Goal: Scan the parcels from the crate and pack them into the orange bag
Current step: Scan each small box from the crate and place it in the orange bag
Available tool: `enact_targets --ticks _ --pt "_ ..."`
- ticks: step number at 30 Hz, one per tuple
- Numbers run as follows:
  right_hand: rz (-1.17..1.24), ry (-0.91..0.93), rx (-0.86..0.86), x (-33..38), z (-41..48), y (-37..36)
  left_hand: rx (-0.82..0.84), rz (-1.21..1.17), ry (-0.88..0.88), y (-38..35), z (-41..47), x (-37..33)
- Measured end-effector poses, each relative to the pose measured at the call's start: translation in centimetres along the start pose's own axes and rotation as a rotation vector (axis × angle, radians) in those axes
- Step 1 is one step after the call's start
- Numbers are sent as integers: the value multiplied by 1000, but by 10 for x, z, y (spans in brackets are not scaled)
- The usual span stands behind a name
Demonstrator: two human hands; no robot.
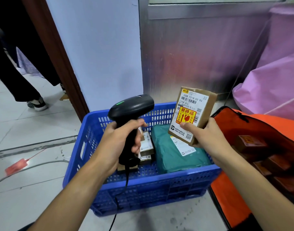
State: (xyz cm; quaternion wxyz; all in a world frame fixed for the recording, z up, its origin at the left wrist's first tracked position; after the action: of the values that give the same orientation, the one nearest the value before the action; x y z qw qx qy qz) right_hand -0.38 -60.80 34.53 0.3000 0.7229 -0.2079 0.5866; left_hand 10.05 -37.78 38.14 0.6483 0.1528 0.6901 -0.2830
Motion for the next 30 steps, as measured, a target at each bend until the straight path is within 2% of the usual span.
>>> enact_targets --ticks 17,25,30 --pt "-157 3 -74 -5 0 5 -11 40 0 -5 1 4" --pt "-186 -10 -77 -1 -5 4 81 93 8 -10 -3 4" --pt "-205 -21 -90 1 -8 5 28 134 45 -7 -3 5"
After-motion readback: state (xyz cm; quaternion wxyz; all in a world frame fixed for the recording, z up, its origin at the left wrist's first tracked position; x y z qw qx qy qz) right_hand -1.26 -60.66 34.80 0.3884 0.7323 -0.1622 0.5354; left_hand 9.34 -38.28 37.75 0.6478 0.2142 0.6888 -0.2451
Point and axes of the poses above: each hand's wrist, its own z-axis towards the middle knuckle, its own y-axis out of the back of the hand, x = y × z, the point moved 5 cm from there along z, towards the middle knuckle, and after that the axes turned 4 degrees about -y, right-handed, at the moved point
